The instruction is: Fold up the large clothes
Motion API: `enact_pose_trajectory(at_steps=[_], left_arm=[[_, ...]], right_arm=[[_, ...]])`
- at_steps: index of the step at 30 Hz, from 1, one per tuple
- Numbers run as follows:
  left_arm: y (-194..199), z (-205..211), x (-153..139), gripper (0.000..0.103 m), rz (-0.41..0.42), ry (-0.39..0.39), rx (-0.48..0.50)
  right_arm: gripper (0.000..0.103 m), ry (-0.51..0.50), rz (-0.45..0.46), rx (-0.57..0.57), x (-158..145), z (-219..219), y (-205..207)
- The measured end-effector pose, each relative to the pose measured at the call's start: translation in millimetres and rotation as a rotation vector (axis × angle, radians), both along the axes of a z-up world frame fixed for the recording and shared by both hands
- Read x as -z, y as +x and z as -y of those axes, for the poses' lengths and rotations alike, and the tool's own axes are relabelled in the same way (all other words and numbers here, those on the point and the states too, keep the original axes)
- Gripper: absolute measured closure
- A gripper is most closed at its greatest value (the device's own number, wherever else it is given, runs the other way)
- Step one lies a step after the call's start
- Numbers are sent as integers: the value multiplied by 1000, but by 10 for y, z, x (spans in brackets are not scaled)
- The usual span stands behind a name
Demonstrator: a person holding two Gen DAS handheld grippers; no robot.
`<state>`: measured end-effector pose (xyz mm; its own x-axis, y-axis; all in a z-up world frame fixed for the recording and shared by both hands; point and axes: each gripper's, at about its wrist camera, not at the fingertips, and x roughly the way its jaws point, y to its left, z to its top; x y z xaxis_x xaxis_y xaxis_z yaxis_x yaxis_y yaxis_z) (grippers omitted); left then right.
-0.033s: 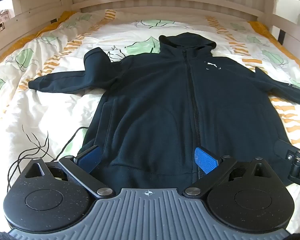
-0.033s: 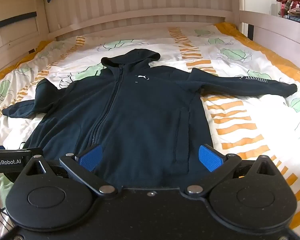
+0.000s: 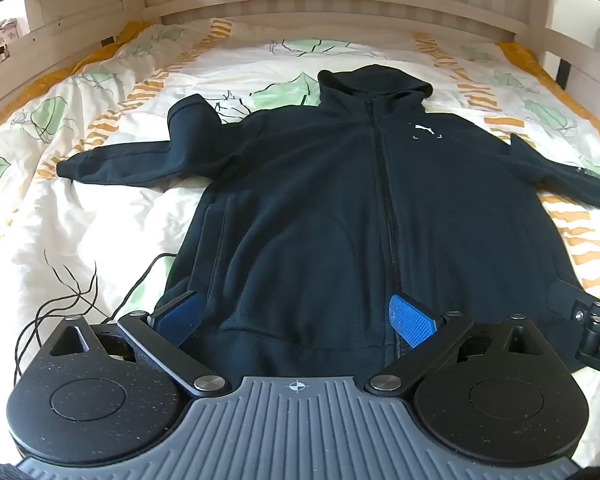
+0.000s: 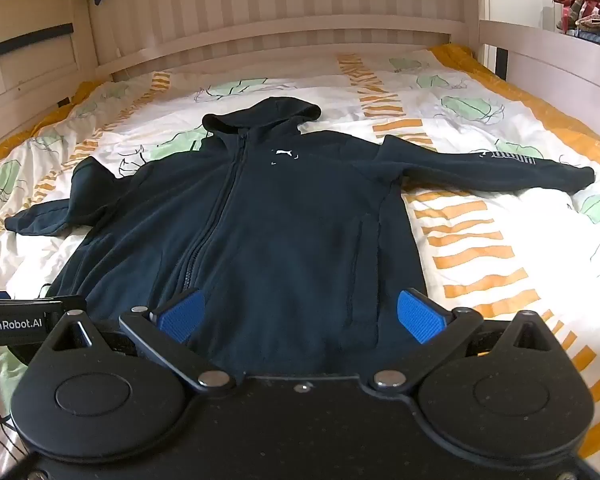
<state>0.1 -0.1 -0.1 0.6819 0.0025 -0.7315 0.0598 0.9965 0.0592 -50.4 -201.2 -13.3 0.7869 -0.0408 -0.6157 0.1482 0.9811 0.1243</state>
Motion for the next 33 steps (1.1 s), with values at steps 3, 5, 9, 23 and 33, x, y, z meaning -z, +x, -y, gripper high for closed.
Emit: enact_pose_trajectory(at_steps=[3, 5, 9, 23, 33], left_arm=[[0, 0, 0, 2, 0, -2, 0], [-1, 3, 2, 2, 1, 0, 0], [-4, 1, 1, 2, -1, -3, 1], [-47, 12, 82, 2, -5, 0, 2], [21, -15, 99, 2, -16, -7, 1]], right_arm=[[1, 7, -5, 1, -6, 20, 11], [1, 10, -5, 0, -13, 31, 14], [1, 7, -1, -2, 29, -42, -2], [1, 28, -23, -6, 76, -14, 34], [1, 41, -30, -11, 88, -14, 28]])
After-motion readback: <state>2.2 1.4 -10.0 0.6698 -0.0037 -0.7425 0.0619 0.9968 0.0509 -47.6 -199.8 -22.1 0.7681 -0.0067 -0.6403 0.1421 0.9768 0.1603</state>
